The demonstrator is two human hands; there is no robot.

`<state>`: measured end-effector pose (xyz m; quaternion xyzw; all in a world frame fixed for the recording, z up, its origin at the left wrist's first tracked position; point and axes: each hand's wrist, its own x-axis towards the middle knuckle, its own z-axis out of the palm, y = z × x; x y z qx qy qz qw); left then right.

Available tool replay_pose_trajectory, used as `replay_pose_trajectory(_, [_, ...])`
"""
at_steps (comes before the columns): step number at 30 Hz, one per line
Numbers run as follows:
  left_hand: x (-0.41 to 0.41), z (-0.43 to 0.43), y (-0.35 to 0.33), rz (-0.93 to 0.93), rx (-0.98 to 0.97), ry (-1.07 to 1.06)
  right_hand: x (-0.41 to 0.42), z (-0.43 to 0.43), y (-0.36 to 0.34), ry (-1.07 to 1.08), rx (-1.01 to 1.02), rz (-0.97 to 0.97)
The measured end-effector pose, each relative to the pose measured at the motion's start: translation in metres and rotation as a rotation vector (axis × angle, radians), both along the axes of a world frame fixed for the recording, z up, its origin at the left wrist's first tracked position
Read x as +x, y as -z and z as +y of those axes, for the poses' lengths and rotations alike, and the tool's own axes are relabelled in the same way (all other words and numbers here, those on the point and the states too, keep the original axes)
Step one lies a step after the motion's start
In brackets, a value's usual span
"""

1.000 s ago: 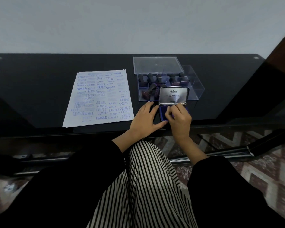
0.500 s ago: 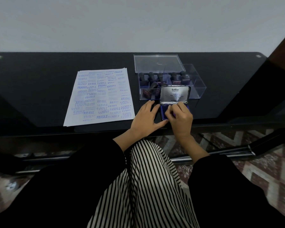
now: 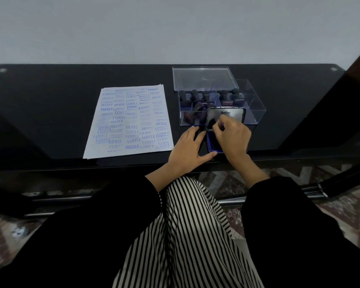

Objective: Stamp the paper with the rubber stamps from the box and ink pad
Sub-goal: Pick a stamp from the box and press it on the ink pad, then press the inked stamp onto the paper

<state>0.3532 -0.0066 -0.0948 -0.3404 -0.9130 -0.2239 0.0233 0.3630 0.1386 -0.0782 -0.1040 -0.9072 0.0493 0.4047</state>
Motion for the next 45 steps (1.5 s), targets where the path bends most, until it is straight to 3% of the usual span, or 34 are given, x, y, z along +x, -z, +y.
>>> replay_pose_trajectory(8, [0.000, 0.001, 0.000, 0.005, -0.005, -0.003, 0.025, -0.008, 0.012, 0.051, 0.131, 0.101])
replay_pose_trajectory(19, [0.000, 0.000, -0.001, -0.005, -0.004, -0.001, 0.000, -0.004, 0.002, 0.017, 0.010, 0.042])
replay_pose_trajectory(30, [0.000, 0.001, 0.001, 0.017, 0.005, -0.003, 0.033, -0.014, 0.013, -0.035, 0.004, 0.148])
replay_pose_trajectory(36, [0.001, 0.000, -0.004, -0.026, 0.033, 0.022, 0.033, -0.016, 0.002, -0.010, 0.004, 0.043])
replay_pose_trajectory(40, [-0.002, -0.016, -0.022, -0.102, 0.109, 0.074, 0.032, -0.020, -0.013, 0.011, -0.122, 0.065])
replay_pose_trajectory(45, [-0.030, -0.084, -0.049, 0.058, 0.128, 0.081, 0.014, -0.060, -0.054, -0.082, -0.287, 0.127])
